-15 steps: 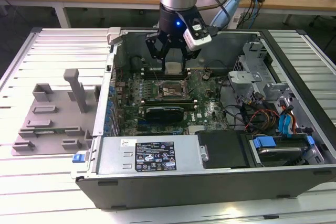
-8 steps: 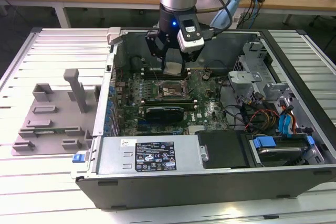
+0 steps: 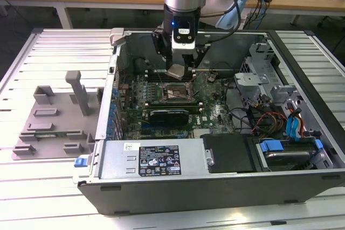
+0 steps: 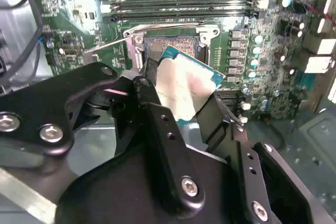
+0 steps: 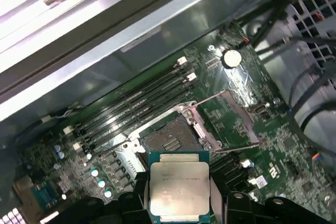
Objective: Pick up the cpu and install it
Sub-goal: 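Place the cpu into insertion slot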
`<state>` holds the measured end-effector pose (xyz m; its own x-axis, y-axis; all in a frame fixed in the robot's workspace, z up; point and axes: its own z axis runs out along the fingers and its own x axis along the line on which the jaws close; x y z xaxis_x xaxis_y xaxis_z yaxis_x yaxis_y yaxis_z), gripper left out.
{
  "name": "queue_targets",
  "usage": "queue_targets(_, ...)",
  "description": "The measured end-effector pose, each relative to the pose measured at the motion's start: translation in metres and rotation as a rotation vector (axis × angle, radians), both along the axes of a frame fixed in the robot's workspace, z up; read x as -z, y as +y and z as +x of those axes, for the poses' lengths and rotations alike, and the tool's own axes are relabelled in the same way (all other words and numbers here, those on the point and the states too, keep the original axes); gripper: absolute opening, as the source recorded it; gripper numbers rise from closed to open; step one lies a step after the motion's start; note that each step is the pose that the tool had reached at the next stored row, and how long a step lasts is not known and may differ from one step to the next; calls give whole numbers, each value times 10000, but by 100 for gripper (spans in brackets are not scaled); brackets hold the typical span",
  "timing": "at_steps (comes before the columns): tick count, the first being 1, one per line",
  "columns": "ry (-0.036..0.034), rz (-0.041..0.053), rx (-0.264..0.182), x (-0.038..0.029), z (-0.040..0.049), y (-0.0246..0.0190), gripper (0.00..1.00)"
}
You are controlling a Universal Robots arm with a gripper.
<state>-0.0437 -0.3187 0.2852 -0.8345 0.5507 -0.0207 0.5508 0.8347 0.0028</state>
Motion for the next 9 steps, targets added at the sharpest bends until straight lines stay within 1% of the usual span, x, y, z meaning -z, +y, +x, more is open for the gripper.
queue_targets(1,0,0,350,1,0,0,55)
queue_targets(2,1,0,589,2,0,0,55)
queue_targets(3,1,0,726,3,0,0,55)
queue_targets(5,0,0,1313,5,0,0,55)
queue_targets(6,0,0,1665,7,0,0,55)
queue_targets(7,0,0,2163,9,0,0,55)
queue_targets(9,0,0,2532,11,0,0,55)
